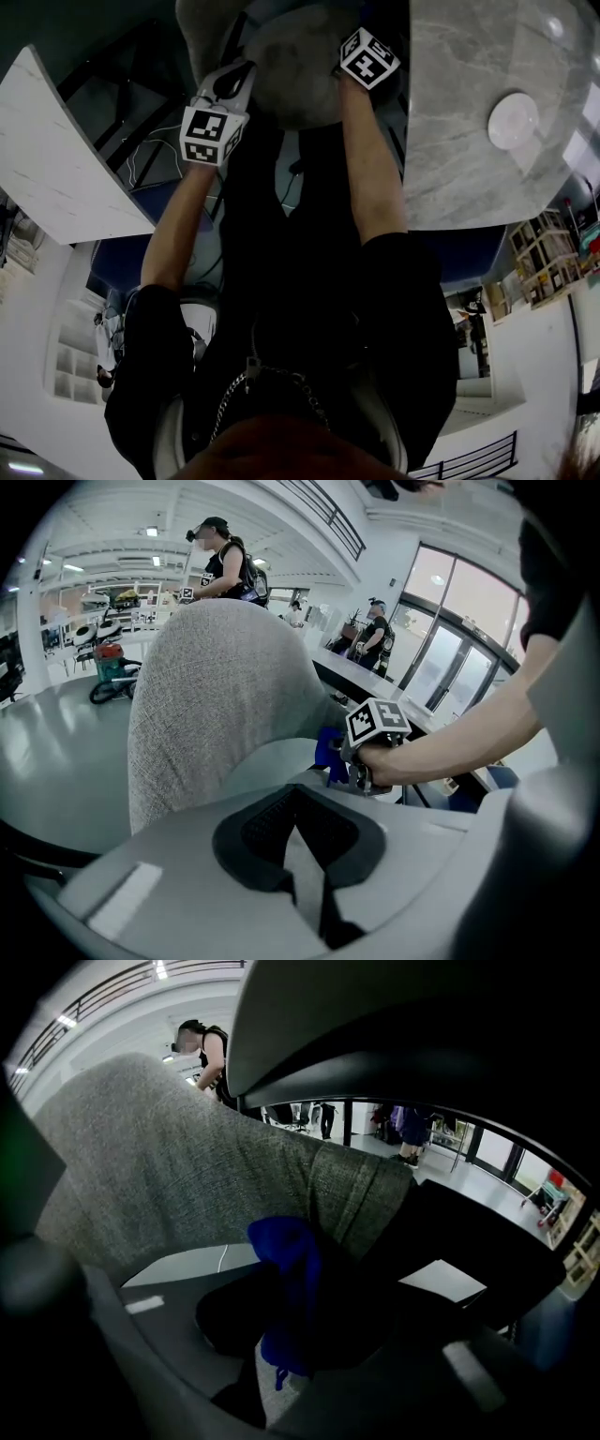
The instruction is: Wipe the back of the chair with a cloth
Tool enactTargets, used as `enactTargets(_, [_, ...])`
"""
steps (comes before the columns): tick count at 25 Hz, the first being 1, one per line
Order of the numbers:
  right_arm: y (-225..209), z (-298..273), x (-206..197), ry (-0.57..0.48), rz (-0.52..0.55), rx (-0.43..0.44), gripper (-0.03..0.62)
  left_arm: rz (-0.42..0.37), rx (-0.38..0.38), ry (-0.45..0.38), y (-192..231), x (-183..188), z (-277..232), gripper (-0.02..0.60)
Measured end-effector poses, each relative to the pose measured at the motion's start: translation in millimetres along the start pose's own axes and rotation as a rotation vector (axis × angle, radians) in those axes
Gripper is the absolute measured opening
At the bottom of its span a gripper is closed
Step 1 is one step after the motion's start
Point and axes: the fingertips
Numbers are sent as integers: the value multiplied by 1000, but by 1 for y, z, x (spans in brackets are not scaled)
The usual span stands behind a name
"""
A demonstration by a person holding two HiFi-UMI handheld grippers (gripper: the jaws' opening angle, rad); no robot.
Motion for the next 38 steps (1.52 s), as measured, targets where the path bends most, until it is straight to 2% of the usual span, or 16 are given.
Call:
enactTargets(10, [7, 10, -11, 37, 5, 26, 94, 26, 61, -27, -10, -3, 15, 11])
enactTargets(13, [17, 19, -6, 25, 95, 67, 94, 39, 88, -41, -15, 0, 24, 11])
enactTargets(18, [56, 51, -6, -11, 308, 234, 95, 113, 147, -83, -21, 8, 43, 11])
enactTargets(22, [81, 89, -16, -1, 400, 350, 95, 139, 165, -114, -34, 14, 61, 11])
enactTargets(28, [93, 152, -14, -40, 450, 430, 95, 108, 148, -132, -55, 20, 93, 11])
enactTargets(34, [91, 234, -4, -106, 478, 441, 95, 62, 138, -207, -78, 19, 142, 11])
enactTargets(38, [94, 296, -16, -132, 468, 486, 95, 51, 130, -245, -95, -5, 176, 11])
Point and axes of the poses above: the fingertips, and each gripper's own axes: z backward along the fingers, y to its left, x out of its top, and after that the axes turned 4 degrees about z, right-handed
